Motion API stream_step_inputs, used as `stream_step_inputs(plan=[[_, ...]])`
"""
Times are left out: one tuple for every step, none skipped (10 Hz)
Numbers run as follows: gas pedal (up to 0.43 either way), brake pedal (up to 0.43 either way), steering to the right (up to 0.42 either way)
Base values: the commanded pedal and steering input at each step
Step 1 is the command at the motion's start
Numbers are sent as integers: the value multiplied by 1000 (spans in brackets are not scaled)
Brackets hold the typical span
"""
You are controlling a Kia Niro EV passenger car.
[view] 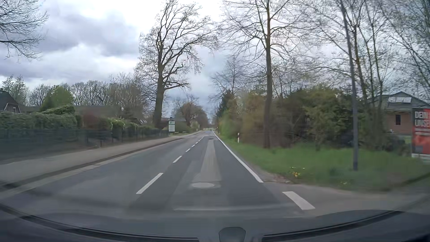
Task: Follow the waypoints while adhering to traffic rules and regulations
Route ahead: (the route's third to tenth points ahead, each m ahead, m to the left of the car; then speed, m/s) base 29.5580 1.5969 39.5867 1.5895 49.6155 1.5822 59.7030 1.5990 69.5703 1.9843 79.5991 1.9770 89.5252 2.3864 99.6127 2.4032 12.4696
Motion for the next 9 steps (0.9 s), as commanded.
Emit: stream_step_inputs(plan=[[47, 0, 1], [47, 0, 1], [47, 0, 1], [47, 0, 1], [47, 0, 0], [47, 0, 0], [47, 0, 0], [47, 0, 0], [47, 0, 0]])
